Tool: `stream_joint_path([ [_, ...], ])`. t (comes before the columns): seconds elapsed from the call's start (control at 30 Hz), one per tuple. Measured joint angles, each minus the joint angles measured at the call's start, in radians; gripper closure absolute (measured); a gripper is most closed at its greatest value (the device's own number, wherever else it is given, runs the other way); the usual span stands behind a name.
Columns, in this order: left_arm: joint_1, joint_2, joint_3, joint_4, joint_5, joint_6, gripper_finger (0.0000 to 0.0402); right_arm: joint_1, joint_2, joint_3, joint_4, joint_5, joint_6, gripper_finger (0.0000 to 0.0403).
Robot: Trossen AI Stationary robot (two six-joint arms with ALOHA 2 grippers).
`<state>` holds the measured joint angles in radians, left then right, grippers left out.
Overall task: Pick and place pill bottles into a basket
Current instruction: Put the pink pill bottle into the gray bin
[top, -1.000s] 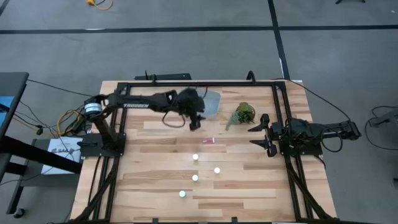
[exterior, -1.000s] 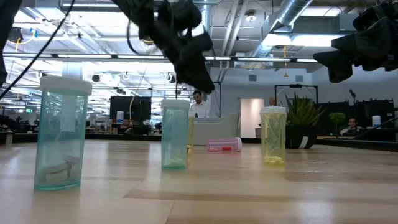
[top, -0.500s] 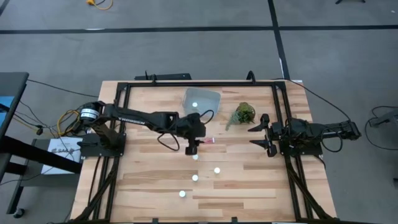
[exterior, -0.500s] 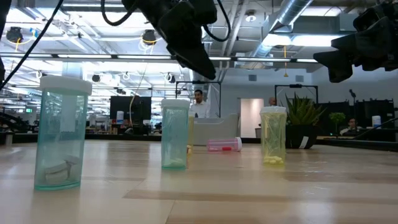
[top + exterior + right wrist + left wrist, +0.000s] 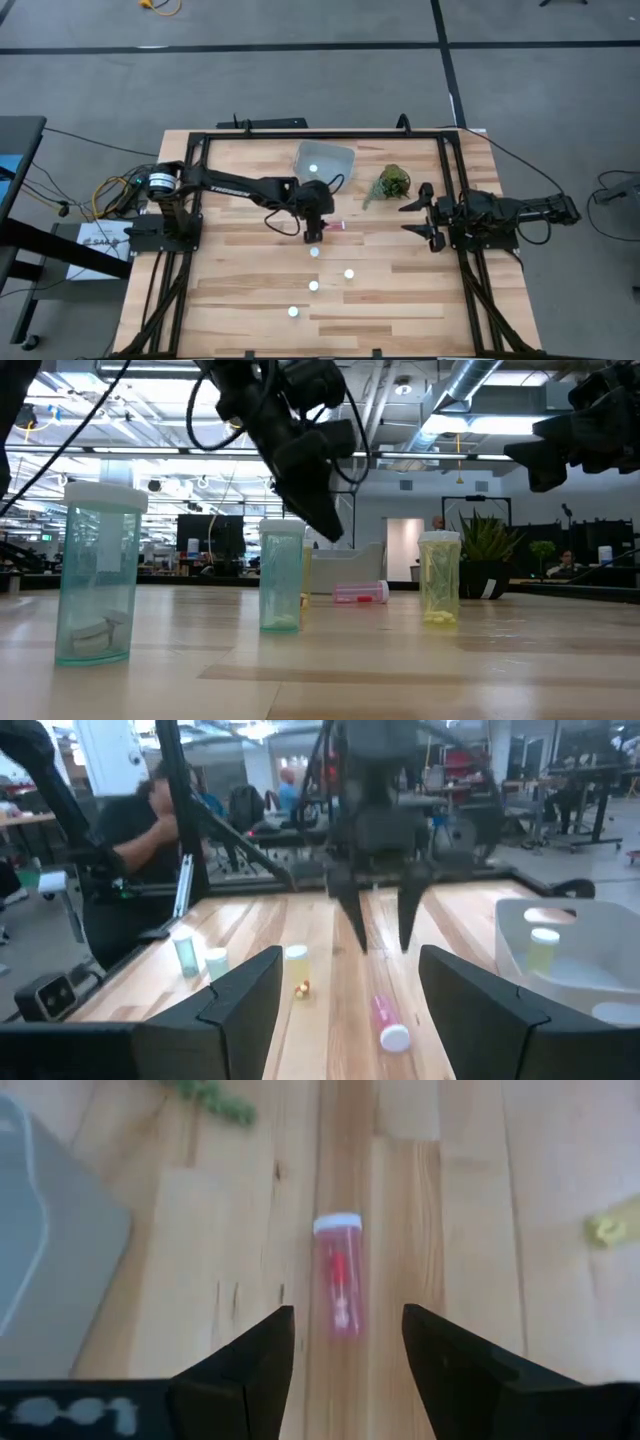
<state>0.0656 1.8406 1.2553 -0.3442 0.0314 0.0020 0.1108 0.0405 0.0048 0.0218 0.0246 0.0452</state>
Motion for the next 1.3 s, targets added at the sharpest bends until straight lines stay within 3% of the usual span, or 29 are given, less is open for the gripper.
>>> stream_joint_path([
  [0.33, -0.001, 0.077, 0.031, 0.011, 0.043, -0.013, 0.0181, 0.000, 0.012, 0.004, -0.011, -0.001, 0.000, 0.0172],
  [0.7, -0.004, 0.129, 0.040, 0.036, 0.092, -0.014, 0.0175, 0.000, 0.026, 0.005, -0.014, 0.000, 0.000, 0.0172],
  [0.97, -0.004, 0.225, 0.179, -0.052, 0.091, -0.007, 0.0175, 0.000, 0.025, 0.006, -0.015, 0.000, 0.000, 0.0172],
  [1.1, -0.004, 0.274, 0.245, -0.102, 0.043, 0.019, 0.0175, 0.000, 0.025, 0.006, -0.015, 0.000, 0.000, 0.0172],
  [1.3, -0.004, 0.308, 0.277, -0.129, 0.008, 0.031, 0.0175, 0.000, 0.025, 0.006, -0.015, 0.000, 0.000, 0.0172],
])
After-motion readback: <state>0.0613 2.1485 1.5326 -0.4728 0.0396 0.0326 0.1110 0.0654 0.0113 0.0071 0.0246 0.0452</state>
